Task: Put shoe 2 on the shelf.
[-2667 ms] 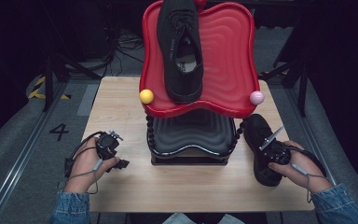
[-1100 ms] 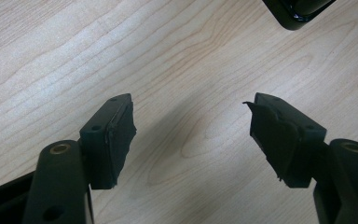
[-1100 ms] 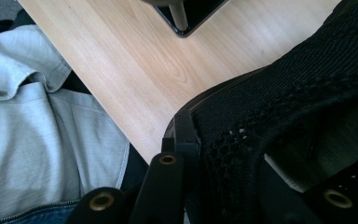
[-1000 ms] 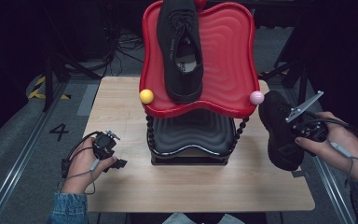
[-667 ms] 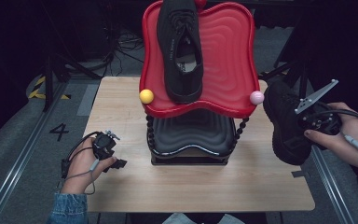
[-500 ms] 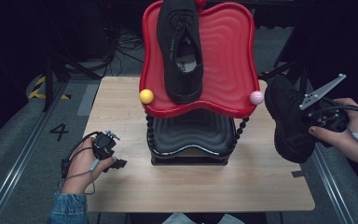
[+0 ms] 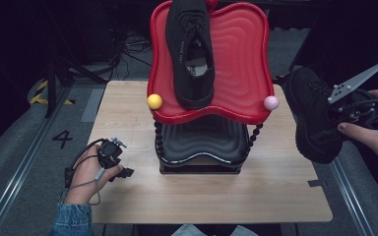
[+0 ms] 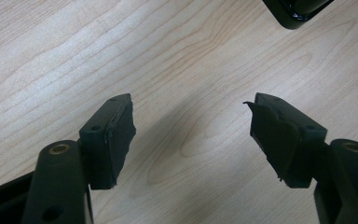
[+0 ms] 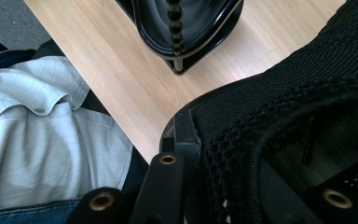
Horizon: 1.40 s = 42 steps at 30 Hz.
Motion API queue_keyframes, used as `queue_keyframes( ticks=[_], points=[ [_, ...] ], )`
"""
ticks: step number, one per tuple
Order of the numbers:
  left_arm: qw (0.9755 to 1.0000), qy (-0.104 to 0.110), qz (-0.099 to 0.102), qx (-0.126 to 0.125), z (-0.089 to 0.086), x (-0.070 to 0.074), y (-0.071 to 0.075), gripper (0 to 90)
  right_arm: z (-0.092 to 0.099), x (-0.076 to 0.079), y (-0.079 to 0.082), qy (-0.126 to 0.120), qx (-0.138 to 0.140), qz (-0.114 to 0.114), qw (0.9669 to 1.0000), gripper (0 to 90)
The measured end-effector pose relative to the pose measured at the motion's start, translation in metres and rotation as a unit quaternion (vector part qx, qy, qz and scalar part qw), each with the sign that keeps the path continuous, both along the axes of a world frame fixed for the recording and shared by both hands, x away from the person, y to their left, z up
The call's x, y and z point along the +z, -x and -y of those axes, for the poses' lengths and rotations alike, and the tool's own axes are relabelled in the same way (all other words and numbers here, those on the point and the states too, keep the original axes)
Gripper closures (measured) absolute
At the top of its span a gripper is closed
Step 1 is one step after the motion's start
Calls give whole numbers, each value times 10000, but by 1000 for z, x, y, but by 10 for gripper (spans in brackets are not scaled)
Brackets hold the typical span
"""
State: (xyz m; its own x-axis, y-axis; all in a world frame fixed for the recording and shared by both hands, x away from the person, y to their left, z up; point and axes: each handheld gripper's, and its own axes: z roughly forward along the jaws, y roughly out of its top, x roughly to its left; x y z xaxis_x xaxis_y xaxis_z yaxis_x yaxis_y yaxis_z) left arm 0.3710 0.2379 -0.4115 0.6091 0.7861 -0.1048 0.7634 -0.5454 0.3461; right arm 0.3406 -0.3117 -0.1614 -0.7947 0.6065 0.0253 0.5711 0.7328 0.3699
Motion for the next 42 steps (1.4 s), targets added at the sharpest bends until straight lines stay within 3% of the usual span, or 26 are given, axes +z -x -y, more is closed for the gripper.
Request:
queue_keyframes(
  ticks=[6, 10, 13, 14, 28, 34, 42],
  points=[
    [10000, -17, 17, -4, 0, 1, 0, 313, -3, 20, 1, -87, 5, 107, 9999, 868],
    [10000, 49, -38, 0, 0, 0, 1, 313, -5, 29, 0, -80, 9, 149, 9999, 868],
    [10000, 4, 28, -20, 0, 1, 0, 313, -8, 39, 0, -59, 8, 220, 9997, 868],
    [10000, 82, -11, -5, 0, 1, 1, 313, -9, 45, 0, -51, 11, 276, 9996, 868],
    [10000, 69, -1, 39, -3, 1, 7, 313, -24, 81, 0, -42, 74, 573, 9983, 868],
    [9999, 87, -8, 53, -5, 1, 9, 312, -37, 94, 1, 93, 127, 811, 9966, 868],
    [9999, 102, -17, 53, -6, 1, 10, 312, -61, 111, -1, 23, 298, 998, 9946, 869]
  ],
)
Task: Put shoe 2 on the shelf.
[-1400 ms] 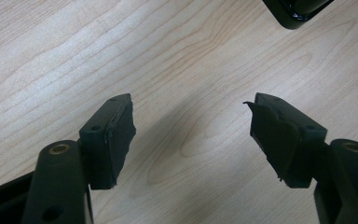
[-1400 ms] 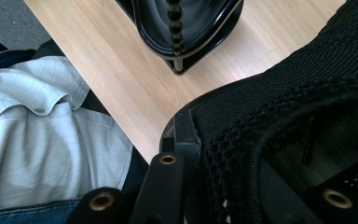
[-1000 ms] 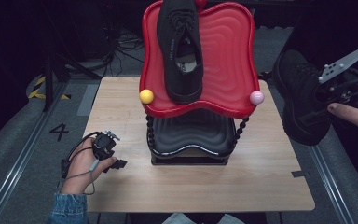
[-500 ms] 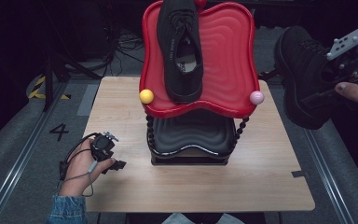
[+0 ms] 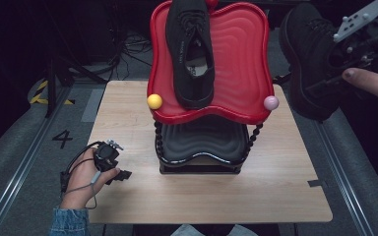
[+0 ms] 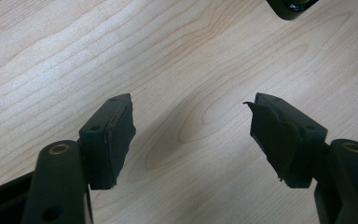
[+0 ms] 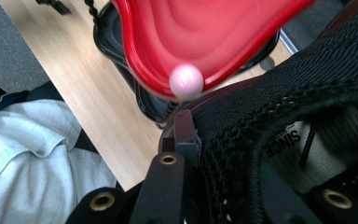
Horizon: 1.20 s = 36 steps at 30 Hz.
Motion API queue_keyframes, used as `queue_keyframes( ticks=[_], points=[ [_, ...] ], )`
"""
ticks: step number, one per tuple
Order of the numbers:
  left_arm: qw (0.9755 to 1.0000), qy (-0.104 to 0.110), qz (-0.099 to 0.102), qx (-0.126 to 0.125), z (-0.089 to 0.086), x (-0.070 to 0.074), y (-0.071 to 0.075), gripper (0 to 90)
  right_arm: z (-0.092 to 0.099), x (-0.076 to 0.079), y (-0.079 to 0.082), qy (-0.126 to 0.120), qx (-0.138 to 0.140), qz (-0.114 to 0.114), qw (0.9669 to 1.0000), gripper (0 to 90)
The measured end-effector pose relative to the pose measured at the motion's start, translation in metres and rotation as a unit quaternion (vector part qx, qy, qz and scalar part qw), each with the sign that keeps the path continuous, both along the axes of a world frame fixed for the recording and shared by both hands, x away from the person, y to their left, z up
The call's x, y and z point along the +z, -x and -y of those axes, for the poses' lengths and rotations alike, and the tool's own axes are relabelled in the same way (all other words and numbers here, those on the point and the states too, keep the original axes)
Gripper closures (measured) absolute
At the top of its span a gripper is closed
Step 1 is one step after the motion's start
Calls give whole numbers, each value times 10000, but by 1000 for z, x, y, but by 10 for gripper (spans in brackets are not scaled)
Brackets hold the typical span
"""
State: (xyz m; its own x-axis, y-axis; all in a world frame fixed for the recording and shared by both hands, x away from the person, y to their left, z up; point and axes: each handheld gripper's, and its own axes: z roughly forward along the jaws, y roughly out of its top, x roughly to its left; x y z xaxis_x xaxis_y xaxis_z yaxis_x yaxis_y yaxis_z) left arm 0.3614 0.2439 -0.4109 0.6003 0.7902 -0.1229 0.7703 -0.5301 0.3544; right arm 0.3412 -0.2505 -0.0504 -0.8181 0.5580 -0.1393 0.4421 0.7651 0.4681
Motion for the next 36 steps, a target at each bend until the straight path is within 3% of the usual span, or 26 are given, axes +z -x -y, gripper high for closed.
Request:
queue_keyframes(
  ticks=[7, 8, 12, 19, 36],
  points=[
    [10000, 4, 4, -26, -1, 0, 0, 312, -22, 8, -2, 79, 195, 77, 9997, 868],
    [9999, -73, 85, -46, -2, 1, -1, 311, -27, 9, -3, 99, 243, 81, 9996, 868],
    [10000, 50, -18, 7, -2, 0, 1, 311, -45, 13, -6, 169, 344, 162, 9991, 868],
    [10000, 52, 13, -9, -3, 0, 0, 311, -62, 15, -10, 206, 424, 211, 9987, 868],
    [10000, 46, 14, 6, -6, 0, 0, 311, -108, 7, -28, 374, 630, 339, 9967, 867]
  ],
)
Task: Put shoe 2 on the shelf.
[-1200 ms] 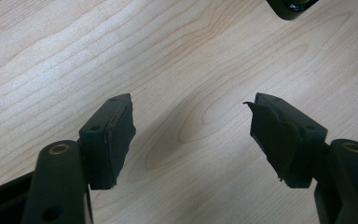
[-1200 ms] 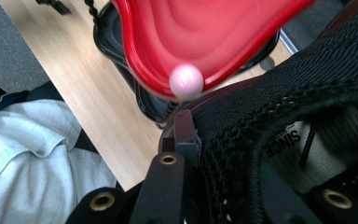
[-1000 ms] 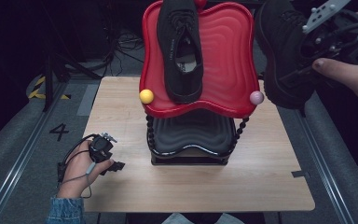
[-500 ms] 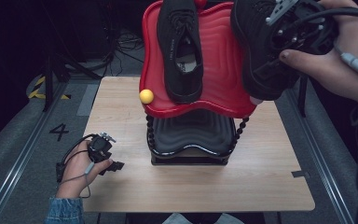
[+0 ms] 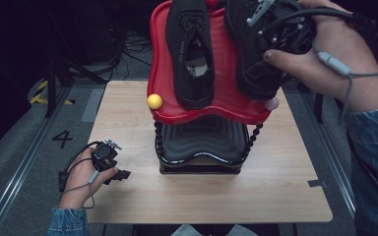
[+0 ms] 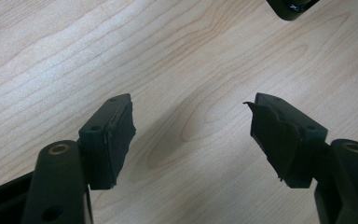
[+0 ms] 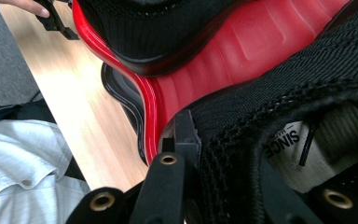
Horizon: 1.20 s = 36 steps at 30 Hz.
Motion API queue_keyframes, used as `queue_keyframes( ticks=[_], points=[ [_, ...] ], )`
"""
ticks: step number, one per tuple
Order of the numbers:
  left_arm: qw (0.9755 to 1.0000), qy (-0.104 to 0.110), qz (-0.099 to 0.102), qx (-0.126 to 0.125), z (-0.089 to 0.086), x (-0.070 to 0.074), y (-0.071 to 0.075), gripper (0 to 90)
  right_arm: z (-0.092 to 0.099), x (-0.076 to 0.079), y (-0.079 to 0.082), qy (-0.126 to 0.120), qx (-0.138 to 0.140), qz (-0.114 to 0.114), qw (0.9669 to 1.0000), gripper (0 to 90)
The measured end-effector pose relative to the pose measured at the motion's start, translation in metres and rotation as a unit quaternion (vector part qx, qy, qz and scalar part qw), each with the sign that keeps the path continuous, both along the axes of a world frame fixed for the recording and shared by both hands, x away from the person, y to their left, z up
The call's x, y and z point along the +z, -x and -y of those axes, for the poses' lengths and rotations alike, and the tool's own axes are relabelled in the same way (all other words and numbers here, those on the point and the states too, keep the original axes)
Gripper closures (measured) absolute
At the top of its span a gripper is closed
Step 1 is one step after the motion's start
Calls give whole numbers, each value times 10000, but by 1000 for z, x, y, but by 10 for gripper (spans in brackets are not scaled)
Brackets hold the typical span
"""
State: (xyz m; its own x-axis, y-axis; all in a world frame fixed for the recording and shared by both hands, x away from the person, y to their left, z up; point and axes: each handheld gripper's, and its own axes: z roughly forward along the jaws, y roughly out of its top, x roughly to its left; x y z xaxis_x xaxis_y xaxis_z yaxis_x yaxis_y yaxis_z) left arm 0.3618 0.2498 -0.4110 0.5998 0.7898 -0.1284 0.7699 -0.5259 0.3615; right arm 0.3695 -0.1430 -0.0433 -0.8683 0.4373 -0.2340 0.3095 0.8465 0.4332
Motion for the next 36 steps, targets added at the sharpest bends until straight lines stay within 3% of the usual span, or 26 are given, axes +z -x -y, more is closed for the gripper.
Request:
queue_keyframes(
  ticks=[10, 18, 36],
  points=[
    [10000, 57, -5, -3, -1, 0, 0, 311, -20, -13, -7, 90, 75, 119, 9999, 868],
    [10000, 21, 12, 10, -1, -1, 0, 311, -28, -20, -11, 54, 209, 43, 9998, 864],
    [10000, 16, -49, 33, -2, -2, -1, 308, -37, -37, -16, 189, 179, -85, 9996, 847]
  ],
)
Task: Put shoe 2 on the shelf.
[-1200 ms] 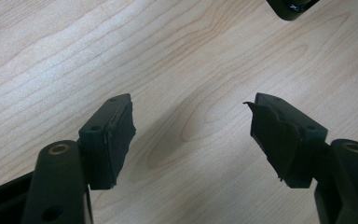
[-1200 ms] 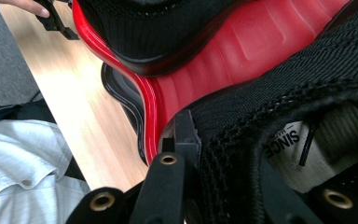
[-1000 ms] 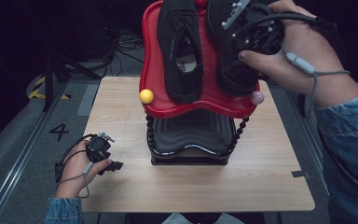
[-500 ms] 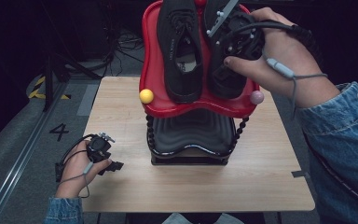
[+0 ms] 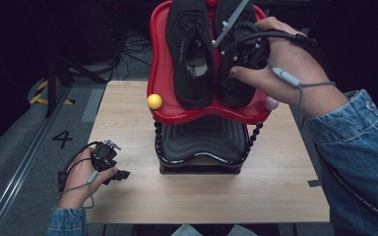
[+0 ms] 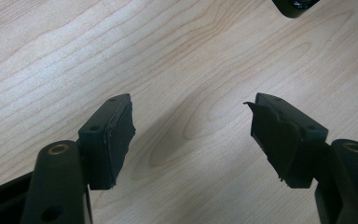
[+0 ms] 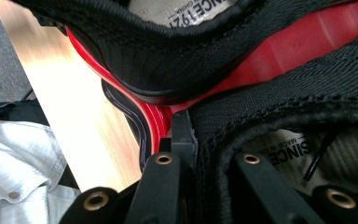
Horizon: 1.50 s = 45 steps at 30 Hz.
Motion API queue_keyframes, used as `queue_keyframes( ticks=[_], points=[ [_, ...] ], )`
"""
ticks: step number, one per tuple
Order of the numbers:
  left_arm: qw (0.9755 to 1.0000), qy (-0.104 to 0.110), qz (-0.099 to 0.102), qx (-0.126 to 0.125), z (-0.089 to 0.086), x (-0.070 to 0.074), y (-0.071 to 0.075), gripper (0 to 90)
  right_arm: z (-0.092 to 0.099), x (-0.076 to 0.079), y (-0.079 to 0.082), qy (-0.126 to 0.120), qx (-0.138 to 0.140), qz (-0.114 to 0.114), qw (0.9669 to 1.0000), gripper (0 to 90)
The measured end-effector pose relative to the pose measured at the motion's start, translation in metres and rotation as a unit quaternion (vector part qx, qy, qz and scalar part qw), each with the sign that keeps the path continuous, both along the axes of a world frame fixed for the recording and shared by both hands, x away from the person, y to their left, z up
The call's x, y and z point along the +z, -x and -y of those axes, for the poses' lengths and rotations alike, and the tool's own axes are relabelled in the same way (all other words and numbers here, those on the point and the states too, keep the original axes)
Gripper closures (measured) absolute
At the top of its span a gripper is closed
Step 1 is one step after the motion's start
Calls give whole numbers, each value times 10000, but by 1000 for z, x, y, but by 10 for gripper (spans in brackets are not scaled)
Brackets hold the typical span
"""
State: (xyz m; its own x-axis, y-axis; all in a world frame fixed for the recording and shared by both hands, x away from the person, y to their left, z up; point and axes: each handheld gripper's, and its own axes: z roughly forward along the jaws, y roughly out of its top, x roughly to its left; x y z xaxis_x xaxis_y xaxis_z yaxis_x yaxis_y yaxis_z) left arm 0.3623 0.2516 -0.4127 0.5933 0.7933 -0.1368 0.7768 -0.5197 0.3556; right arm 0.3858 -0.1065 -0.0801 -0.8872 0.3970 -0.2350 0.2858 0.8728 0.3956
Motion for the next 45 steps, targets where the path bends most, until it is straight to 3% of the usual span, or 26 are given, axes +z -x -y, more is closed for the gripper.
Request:
queue_keyframes(
  ticks=[7, 10, 16, 17, 19, 26, 27, 35, 42, 43, 45],
  points=[
    [10000, 5, 20, -29, 1, 0, -1, 308, -2, -3, 1, -39, -40, -70, 10000, 832],
    [10000, 19, -40, -4, 1, -1, -2, 307, -1, -3, 1, -106, -1, -131, 9999, 757],
    [10000, -17, -7, -44, 4, -1, -7, 306, 9, 6, 8, -458, -51, -137, 9988, 640],
    [9999, 31, -66, -87, 5, -2, -7, 307, 15, 11, 11, -653, -96, -126, 9977, 579],
    [10000, 6, -44, -74, 6, -2, -8, 306, 18, 15, 15, -762, -92, -147, 9969, 570],
    [10000, 13, -22, -87, 5, -1, -7, 306, 29, 32, 28, -892, -45, 172, 9959, 513],
    [9999, -54, 5, -95, 5, 0, -7, 306, 30, 34, 30, -907, -33, 180, 9957, 507],
    [10000, -2, -15, -67, 6, 0, -8, 306, 45, 45, 41, -1021, -67, 331, 9942, 480],
    [10000, -40, -3, -85, 4, 0, -8, 305, 67, 53, 46, -1132, -212, 416, 9925, 467],
    [10000, 43, -52, -51, 4, 0, -8, 305, 71, 53, 47, -1179, -248, 396, 9919, 466],
    [10000, -46, 13, -60, 3, 0, -8, 306, 82, 55, 48, -1204, -324, 458, 9911, 466]
  ],
)
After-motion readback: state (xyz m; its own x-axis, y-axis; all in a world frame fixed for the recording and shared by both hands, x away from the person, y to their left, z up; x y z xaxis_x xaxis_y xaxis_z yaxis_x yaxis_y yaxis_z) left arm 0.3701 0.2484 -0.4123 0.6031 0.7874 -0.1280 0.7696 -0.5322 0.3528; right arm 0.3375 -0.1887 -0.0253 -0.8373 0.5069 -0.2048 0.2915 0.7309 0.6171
